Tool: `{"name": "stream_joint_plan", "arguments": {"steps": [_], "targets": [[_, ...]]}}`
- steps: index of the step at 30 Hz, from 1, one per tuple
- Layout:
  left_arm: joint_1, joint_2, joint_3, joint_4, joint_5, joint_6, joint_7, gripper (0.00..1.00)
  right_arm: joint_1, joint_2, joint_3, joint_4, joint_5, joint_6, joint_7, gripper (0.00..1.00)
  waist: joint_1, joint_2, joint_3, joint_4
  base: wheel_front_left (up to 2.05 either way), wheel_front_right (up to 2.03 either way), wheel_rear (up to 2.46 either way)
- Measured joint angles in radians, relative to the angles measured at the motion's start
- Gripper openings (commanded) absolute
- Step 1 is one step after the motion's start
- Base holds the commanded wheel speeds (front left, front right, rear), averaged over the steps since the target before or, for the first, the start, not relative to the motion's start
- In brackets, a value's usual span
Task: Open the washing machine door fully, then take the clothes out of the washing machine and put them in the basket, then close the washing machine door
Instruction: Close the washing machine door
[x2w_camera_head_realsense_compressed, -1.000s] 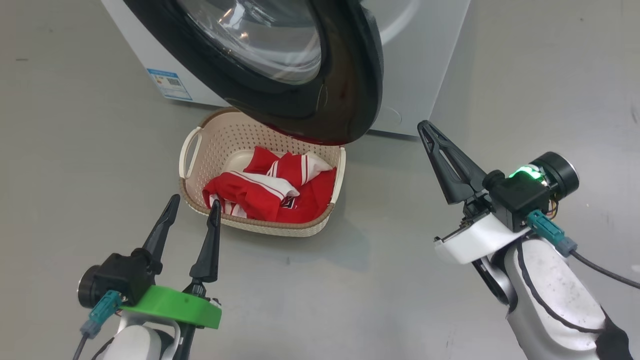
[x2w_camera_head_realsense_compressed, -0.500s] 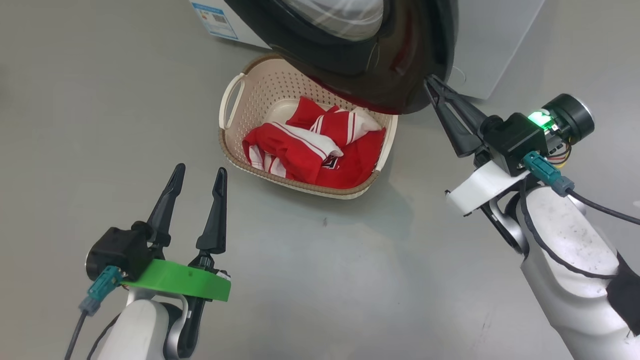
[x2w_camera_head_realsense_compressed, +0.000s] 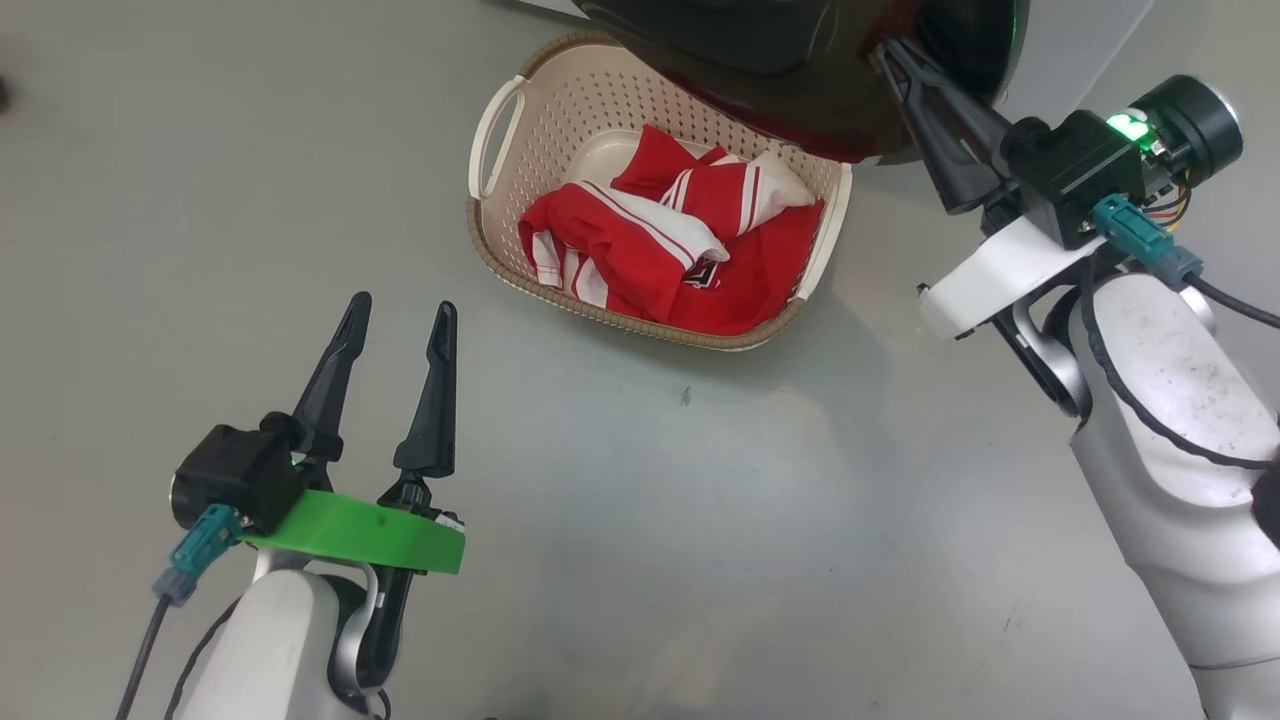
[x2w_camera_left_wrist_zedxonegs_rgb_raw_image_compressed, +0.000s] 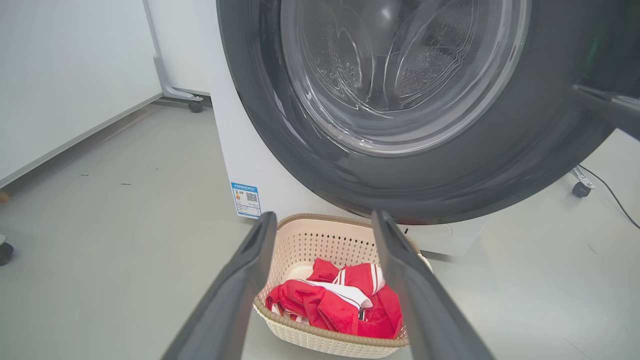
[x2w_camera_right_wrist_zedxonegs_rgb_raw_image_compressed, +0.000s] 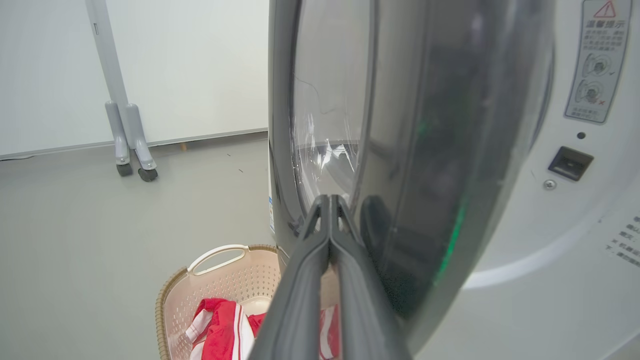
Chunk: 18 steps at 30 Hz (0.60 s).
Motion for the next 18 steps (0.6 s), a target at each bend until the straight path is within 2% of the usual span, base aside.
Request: {"name": "stream_joint_plan", "arguments": {"steps": [18], "targets": [[-0.072, -0.006, -0.036, -0.026, 0.000, 0.000, 0.000, 1.00, -0.213, -0.041, -0.091, 0.065, 0.044, 0.009, -0.001, 0.00, 0.0000, 0.0000, 0.113, -0.022, 0.00, 0.00, 0.00]]}}
